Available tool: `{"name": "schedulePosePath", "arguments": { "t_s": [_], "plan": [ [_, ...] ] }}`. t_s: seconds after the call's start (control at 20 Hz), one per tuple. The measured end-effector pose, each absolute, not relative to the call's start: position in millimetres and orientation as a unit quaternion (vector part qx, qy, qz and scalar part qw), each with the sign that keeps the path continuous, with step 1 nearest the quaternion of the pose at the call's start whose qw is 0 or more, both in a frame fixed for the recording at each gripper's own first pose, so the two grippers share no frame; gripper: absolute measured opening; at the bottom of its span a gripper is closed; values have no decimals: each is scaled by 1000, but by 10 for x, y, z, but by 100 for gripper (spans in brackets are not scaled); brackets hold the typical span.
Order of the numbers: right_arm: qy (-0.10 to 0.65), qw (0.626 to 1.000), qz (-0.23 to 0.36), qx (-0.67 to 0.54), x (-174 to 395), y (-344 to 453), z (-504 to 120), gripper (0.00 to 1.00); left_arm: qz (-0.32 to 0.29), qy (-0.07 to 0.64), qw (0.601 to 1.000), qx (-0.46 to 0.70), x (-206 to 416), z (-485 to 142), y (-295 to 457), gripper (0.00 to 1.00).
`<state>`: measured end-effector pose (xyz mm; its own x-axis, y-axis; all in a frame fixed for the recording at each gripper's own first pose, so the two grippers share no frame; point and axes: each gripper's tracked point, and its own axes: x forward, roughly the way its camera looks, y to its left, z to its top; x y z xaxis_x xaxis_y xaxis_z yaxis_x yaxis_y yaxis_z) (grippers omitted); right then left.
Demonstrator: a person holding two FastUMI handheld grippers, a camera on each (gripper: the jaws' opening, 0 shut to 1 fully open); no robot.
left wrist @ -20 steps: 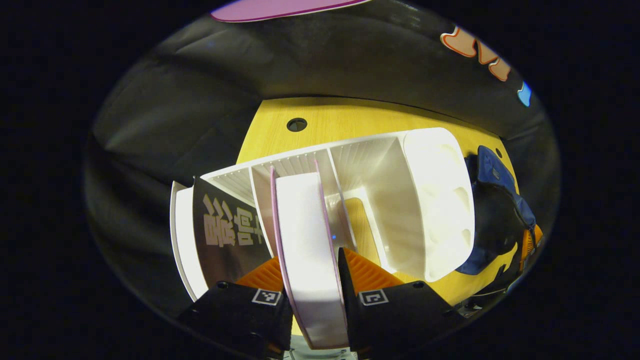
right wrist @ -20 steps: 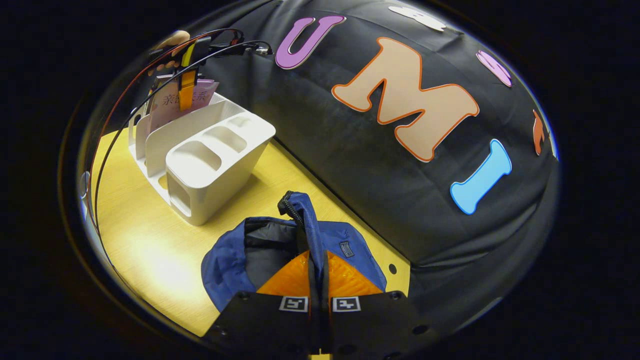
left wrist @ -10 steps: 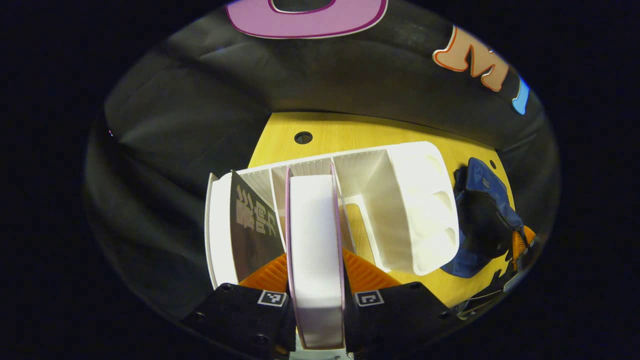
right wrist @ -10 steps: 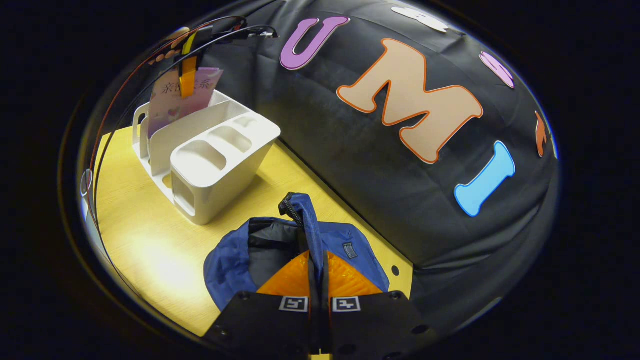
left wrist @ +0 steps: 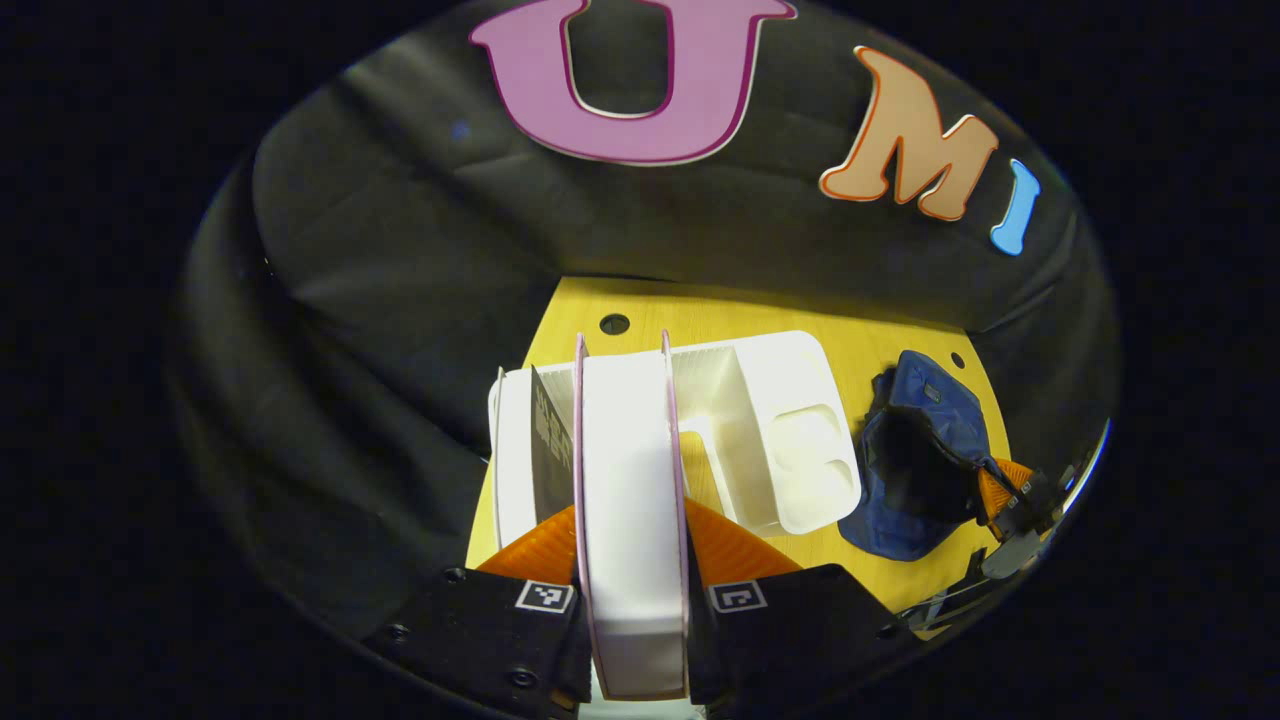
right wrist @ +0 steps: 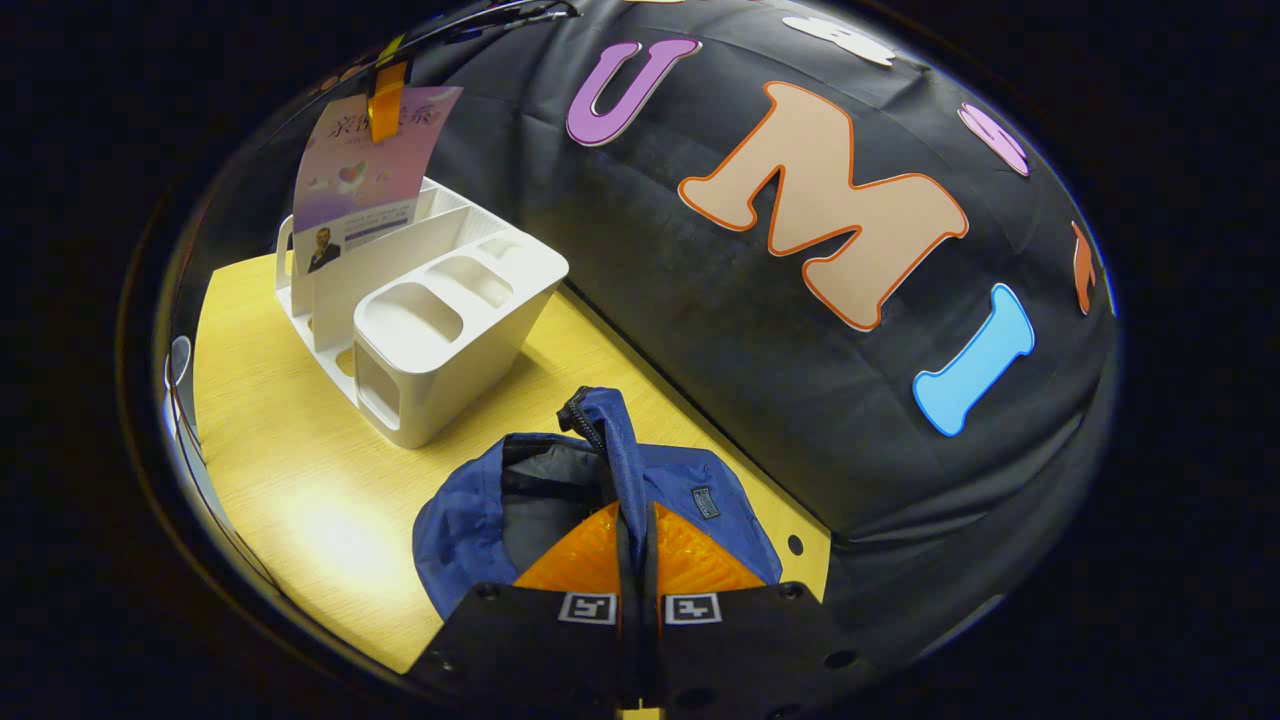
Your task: Open the schoolbag, grab two books from the bookshelf and put them into the schoolbag.
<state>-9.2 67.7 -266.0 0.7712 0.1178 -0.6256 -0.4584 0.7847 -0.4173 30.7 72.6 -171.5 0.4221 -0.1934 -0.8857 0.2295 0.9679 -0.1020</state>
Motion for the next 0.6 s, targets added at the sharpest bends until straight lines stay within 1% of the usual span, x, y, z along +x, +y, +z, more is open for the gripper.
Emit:
{"name": "schedulePosePath", "arguments": {
  "t_s": [0.3, 0.6],
  "plan": [
    [294, 894, 174, -288, -121, 689, -2664, 4, -133, 479, 867, -25, 156, -1222, 602, 34],
    [290, 900, 182, -269, -149, 669, -2605, 3, -145, 473, 864, -88, -104, -1123, 395, 34]
  ]
}}
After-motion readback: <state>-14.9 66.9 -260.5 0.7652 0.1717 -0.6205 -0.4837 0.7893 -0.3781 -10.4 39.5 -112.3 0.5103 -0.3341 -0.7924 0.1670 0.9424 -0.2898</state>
